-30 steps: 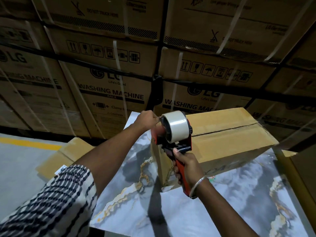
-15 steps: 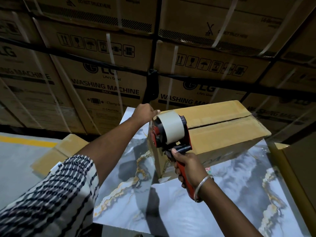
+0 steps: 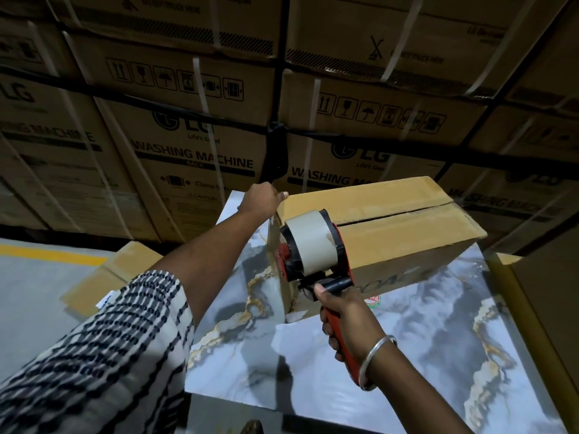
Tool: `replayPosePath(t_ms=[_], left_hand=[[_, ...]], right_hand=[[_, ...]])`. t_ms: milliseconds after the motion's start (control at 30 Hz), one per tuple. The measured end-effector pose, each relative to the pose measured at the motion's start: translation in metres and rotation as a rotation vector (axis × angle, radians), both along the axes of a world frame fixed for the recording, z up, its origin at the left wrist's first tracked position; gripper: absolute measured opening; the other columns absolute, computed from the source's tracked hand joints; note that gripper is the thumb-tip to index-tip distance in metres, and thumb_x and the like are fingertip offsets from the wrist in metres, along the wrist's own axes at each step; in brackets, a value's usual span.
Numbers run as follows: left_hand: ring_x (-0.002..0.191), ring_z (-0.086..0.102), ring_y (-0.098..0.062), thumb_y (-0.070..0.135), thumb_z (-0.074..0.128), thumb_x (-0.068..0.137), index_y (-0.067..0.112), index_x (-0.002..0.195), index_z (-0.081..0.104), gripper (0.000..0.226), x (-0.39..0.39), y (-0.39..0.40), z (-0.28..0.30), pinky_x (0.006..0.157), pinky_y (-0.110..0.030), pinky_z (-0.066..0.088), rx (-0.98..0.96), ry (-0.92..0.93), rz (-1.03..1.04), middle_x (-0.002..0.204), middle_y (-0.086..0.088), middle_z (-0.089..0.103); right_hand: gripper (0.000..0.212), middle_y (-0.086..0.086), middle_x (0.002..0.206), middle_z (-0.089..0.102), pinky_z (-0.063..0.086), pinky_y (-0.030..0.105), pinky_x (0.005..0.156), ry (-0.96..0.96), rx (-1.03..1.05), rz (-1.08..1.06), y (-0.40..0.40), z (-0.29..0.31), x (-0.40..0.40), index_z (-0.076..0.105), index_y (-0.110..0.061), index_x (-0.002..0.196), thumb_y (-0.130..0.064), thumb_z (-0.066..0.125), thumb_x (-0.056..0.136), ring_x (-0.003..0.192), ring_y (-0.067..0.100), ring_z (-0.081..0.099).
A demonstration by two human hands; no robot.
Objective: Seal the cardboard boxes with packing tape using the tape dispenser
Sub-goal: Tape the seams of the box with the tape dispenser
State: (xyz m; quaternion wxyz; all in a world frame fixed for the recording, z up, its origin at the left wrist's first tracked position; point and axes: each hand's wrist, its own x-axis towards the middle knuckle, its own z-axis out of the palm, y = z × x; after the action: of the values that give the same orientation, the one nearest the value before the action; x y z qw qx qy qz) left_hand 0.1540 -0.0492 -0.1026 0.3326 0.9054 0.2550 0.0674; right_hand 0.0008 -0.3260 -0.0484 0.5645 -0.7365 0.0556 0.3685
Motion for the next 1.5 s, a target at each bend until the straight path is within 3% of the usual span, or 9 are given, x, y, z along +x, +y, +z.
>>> replayPosePath(t_ms=[167, 300, 467, 567, 700, 867, 1067, 1267, 1500], left_hand=[[0.132, 0.049, -0.032, 0.023, 0.050, 0.104, 0.005, 0.138, 0.057, 0.039, -0.021, -0.031, -0.005, 0.105, -0.035, 0.040, -0.126, -0.242, 0.055, 0.141, -0.016, 0.057], [0.149, 0.025, -0.028, 0.035, 0.045, 0.106, 0.009, 0.155, 0.030, 0.058, -0.038, -0.046, -0.032, 0.121, -0.039, 0.024, -0.428, -0.324, 0.012, 0.162, -0.012, 0.027], [0.130, 0.052, -0.034, 0.081, 0.045, 0.074, 0.033, 0.144, 0.040, 0.086, -0.030, -0.045, -0.064, 0.109, -0.057, 0.041, -0.924, -0.332, 0.105, 0.143, -0.009, 0.052], [0.119, 0.056, -0.032, 0.070, 0.049, 0.082, 0.047, 0.122, 0.047, 0.047, -0.016, -0.043, -0.084, 0.105, -0.058, 0.043, -0.892, -0.422, 0.131, 0.125, -0.002, 0.058], [0.103, 0.055, -0.035, 0.062, 0.040, 0.089, 0.032, 0.120, 0.040, 0.044, -0.013, -0.045, -0.074, 0.092, -0.049, 0.044, -0.833, -0.459, 0.096, 0.103, -0.002, 0.053], [0.113, 0.050, -0.044, 0.069, 0.032, 0.087, 0.042, 0.104, 0.034, 0.032, 0.000, -0.043, -0.082, 0.099, -0.061, 0.040, -0.702, -0.393, 0.081, 0.127, -0.021, 0.047], [0.113, 0.052, -0.042, 0.064, 0.026, 0.086, 0.035, 0.108, 0.033, 0.037, 0.004, -0.049, -0.072, 0.103, -0.061, 0.036, -0.646, -0.362, 0.109, 0.129, -0.017, 0.050], [0.133, 0.043, -0.031, 0.048, 0.032, 0.106, 0.017, 0.150, 0.034, 0.054, -0.015, -0.055, -0.057, 0.100, -0.040, 0.038, -0.432, -0.407, 0.145, 0.151, -0.010, 0.036], [0.150, 0.023, -0.017, 0.060, 0.034, 0.099, 0.015, 0.154, 0.035, 0.071, -0.066, -0.067, -0.089, 0.120, -0.040, 0.025, -0.283, -0.632, -0.327, 0.162, -0.002, 0.029]], right_hand=[[0.046, 0.002, 0.057, 0.036, 0.016, 0.026, 0.049, 0.015, -0.004, -0.004, -0.005, 0.000, -0.002, 0.041, -0.016, 0.070, -0.050, 0.065, 0.092, 0.047, 0.016, 0.023], [0.044, 0.000, 0.056, 0.037, 0.016, 0.025, 0.049, 0.030, 0.012, -0.013, -0.003, 0.000, -0.002, 0.042, -0.017, 0.073, -0.050, 0.064, 0.093, 0.046, 0.015, 0.023], [0.045, 0.000, 0.057, 0.038, 0.017, 0.027, 0.050, 0.025, 0.001, -0.035, 0.001, -0.001, -0.003, 0.043, -0.018, 0.071, -0.051, 0.064, 0.092, 0.048, 0.015, 0.023], [0.048, 0.002, 0.058, 0.036, 0.015, 0.029, 0.052, 0.025, -0.007, -0.057, 0.004, -0.002, -0.002, 0.042, -0.018, 0.067, -0.053, 0.064, 0.091, 0.049, 0.016, 0.022], [0.049, 0.004, 0.061, 0.036, 0.014, 0.031, 0.053, 0.018, -0.021, -0.087, 0.009, -0.002, 0.001, 0.041, -0.018, 0.065, -0.053, 0.065, 0.090, 0.050, 0.017, 0.021], [0.050, 0.005, 0.062, 0.034, 0.014, 0.031, 0.054, -0.022, -0.063, -0.087, 0.013, 0.005, 0.000, 0.039, -0.019, 0.065, -0.053, 0.063, 0.091, 0.052, 0.017, 0.021], [0.045, 0.010, 0.071, 0.027, 0.010, 0.037, 0.058, -0.045, -0.067, -0.091, -0.012, -0.003, -0.028, 0.044, -0.016, 0.078, -0.054, 0.067, 0.085, 0.069, 0.029, 0.013], [0.049, 0.006, 0.061, 0.028, 0.010, 0.035, 0.055, -0.089, -0.044, -0.137, -0.013, -0.017, -0.034, 0.034, -0.019, 0.064, -0.054, 0.068, 0.070, 0.057, 0.020, 0.014], [0.048, 0.005, 0.060, 0.026, 0.008, 0.032, 0.053, -0.093, 0.017, -0.172, -0.012, -0.029, -0.034, 0.034, -0.019, 0.064, -0.050, 0.068, 0.072, 0.054, 0.017, 0.014]])
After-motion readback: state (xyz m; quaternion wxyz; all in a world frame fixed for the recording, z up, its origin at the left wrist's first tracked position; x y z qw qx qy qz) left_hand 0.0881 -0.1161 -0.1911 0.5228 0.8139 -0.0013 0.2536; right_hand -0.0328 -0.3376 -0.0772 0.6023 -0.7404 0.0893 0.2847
